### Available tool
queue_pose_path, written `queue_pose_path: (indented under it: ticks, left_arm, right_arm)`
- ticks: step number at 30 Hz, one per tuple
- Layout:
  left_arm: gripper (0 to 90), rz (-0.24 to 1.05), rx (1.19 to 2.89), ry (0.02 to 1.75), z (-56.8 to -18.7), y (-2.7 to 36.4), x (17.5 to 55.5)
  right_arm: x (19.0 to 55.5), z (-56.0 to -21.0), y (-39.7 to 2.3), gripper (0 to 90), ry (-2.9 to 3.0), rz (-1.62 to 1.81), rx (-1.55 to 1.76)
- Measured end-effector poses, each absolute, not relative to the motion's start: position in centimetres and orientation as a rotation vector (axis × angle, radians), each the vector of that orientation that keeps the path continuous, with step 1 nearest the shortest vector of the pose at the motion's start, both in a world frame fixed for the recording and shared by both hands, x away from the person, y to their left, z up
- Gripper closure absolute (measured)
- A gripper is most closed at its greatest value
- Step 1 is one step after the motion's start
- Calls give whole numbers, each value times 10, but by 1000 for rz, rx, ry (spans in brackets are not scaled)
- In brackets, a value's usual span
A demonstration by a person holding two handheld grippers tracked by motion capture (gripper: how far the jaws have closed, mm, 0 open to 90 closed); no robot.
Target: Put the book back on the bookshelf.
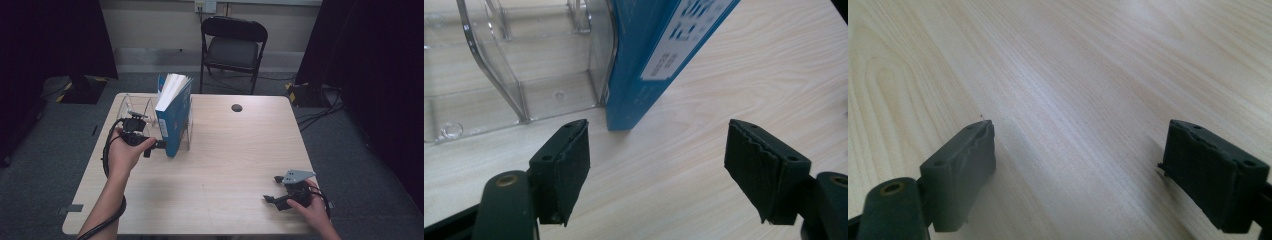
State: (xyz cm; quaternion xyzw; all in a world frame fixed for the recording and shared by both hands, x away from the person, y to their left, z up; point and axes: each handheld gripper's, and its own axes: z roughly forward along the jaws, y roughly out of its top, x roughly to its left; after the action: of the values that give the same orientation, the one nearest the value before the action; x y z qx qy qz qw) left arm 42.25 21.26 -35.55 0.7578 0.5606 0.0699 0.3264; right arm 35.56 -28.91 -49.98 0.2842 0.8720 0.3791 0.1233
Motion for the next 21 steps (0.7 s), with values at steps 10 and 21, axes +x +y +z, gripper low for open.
queue_pose_path:
  ticks: [10, 21]
  left_arm:
    - [261, 144, 1993, 1475, -376, 217, 413]
    - [259, 114, 2014, 1469, -400, 215, 407]
  right_arm:
    - [356, -500, -289, 129, 2543, 1105, 830]
    - [356, -500, -289, 129, 2544, 1105, 829]
